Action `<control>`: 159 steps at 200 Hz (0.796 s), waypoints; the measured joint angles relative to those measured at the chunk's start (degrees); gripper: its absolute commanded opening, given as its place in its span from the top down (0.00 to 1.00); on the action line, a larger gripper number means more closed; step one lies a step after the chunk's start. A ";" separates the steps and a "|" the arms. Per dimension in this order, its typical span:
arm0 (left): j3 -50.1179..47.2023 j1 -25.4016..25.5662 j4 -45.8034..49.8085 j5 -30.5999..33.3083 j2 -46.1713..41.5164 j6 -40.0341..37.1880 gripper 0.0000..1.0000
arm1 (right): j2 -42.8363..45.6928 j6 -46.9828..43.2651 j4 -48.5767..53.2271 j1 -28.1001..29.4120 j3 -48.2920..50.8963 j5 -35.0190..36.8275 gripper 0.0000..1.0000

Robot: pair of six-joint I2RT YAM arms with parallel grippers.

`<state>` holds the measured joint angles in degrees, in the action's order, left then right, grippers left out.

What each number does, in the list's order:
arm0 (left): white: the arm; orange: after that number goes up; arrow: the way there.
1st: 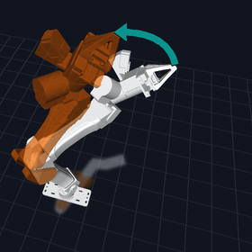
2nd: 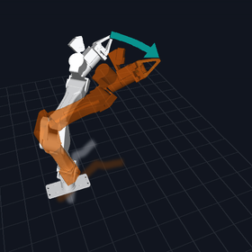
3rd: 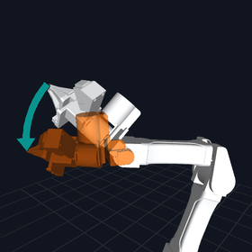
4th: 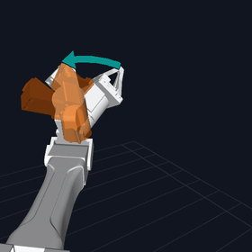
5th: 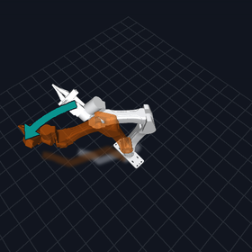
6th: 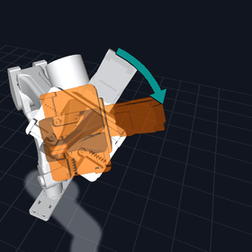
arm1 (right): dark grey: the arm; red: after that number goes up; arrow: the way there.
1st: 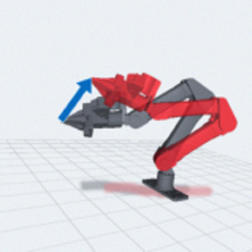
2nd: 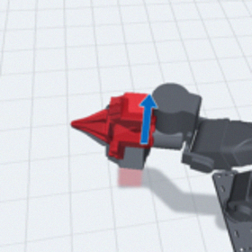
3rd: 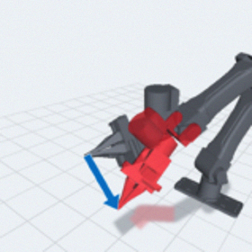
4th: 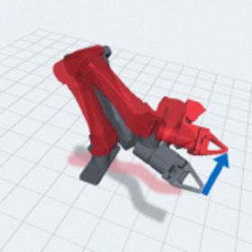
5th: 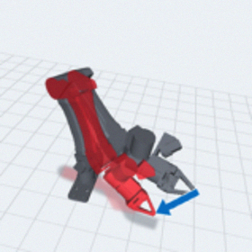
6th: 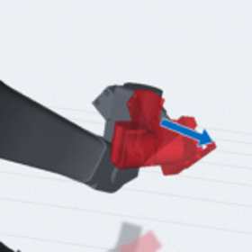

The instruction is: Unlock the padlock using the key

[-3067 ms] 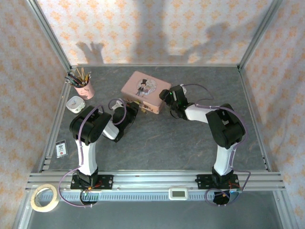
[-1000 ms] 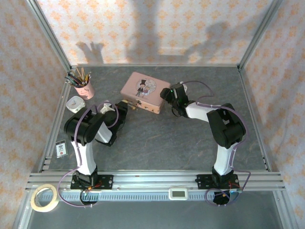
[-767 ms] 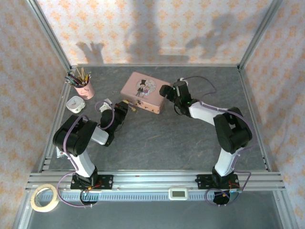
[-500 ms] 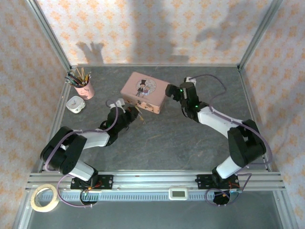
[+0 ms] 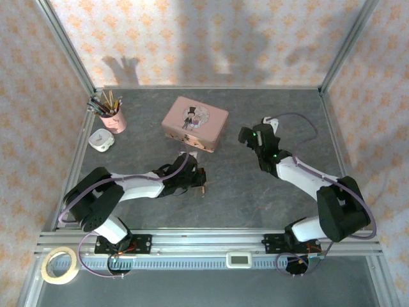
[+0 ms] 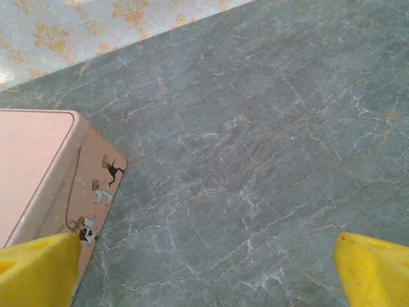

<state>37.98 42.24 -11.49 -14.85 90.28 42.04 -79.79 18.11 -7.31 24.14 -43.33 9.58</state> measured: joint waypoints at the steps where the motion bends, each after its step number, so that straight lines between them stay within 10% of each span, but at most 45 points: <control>1: 0.20 0.07 0.07 0.00 0.13 -0.07 0.90 | 0.04 0.00 0.00 0.00 0.04 0.02 0.00; 50: 4.17 0.44 2.75 0.44 2.67 -1.66 0.50 | 0.04 -0.87 -0.33 -1.18 1.51 0.96 0.00; 95: 5.92 -1.49 6.16 4.79 -0.33 -2.51 0.40 | 0.04 -3.56 -2.58 -7.13 3.37 1.38 0.00; 159: 6.43 -22.67 6.80 17.35 -11.74 -9.33 0.24 | -0.20 -8.59 -14.86 -19.89 12.37 0.96 0.00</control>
<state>44.40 19.57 -4.69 2.50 78.54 32.71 -79.99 9.52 -22.17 4.25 -30.96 10.55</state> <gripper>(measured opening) 0.735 0.998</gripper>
